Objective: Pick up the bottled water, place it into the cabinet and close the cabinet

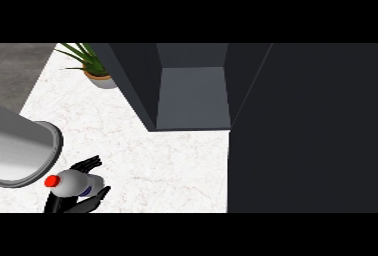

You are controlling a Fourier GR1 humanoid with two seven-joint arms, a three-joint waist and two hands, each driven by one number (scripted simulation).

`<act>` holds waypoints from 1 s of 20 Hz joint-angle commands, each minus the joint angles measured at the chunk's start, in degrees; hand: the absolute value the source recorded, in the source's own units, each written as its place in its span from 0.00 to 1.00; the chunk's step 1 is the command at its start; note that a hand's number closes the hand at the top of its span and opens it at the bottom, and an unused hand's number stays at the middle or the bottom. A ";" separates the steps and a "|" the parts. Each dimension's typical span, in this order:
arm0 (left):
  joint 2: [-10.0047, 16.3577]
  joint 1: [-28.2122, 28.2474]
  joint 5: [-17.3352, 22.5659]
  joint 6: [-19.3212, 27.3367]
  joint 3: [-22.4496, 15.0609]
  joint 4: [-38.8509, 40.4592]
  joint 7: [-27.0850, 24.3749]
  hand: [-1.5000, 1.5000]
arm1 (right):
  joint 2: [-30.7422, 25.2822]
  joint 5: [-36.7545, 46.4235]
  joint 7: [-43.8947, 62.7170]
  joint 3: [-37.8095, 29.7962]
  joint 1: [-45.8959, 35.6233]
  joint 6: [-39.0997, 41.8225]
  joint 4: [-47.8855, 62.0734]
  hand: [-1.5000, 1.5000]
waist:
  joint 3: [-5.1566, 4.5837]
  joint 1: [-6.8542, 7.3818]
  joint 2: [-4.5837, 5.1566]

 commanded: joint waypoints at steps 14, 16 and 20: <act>-7.79 -7.11 7.03 -0.98 0.43 9.60 -3.26 1.00 | -0.05 -2.39 1.88 0.03 2.18 0.72 -5.49 0.00 | 0.05 0.35 -0.04; -8.88 -6.54 11.03 1.93 -1.56 12.19 -3.29 1.00 | 1.00 -0.58 -0.45 1.10 1.71 0.80 -2.14 0.00 | 0.03 0.08 -0.10; -8.96 -8.06 14.22 2.53 -5.27 9.34 -1.23 1.00 | -0.28 -1.93 0.37 -0.44 2.16 1.53 -3.17 0.00 | 0.11 0.32 -0.24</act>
